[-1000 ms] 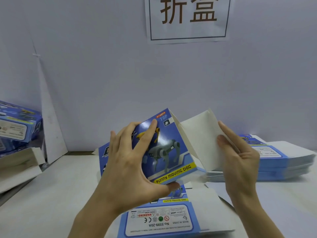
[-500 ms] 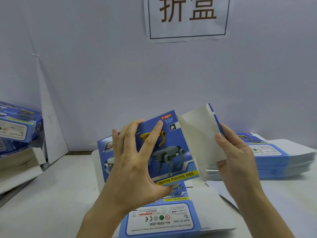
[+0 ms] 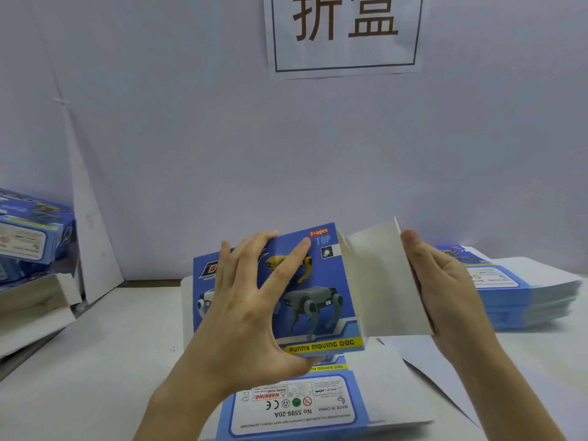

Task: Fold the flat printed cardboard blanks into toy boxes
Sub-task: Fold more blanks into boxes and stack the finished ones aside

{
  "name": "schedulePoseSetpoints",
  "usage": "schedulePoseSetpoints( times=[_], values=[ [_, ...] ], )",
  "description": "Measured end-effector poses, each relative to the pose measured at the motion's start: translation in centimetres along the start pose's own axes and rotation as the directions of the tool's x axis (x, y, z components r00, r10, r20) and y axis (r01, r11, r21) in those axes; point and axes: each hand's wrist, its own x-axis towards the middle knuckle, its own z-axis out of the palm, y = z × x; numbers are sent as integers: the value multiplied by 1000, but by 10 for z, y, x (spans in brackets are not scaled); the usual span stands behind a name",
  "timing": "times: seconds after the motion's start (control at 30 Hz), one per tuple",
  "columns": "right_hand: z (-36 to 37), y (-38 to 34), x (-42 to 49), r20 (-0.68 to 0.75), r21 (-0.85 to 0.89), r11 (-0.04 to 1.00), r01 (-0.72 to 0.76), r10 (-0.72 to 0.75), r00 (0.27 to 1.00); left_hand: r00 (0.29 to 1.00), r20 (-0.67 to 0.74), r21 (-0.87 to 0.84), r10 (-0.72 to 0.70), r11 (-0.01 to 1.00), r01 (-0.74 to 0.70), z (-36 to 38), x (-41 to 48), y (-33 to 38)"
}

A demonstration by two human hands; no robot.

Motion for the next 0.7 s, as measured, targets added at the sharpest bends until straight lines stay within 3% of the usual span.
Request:
schedulePoseSetpoints(
  times=[0.1,0.17,0.23,0.33,0.43,0.7],
  values=[
    [1,3,2,39,-95,994,53,-50,998,1000,-1,-2,-6,1000,6,0,1,0],
    [-1,8,6,1,-229,961,156,-160,987,1000,9,-4,-16,1000,16,0,0,-1],
    [-6,10,10,-34,-289,944,161,-178,983,999,21,-23,-39,999,39,0,-1,-1],
    [-12,3,7,-12,-176,982,69,-72,997,998,29,-54,-58,997,59,1,-1,-1],
    [-11,-4,0,163,-17,1000,-11,14,986,998,5,-40,-70,997,71,3,0,1],
    [24,4,-13,294,82,983,164,-181,938,999,-4,132,-41,990,41,2,1,12]
  ],
)
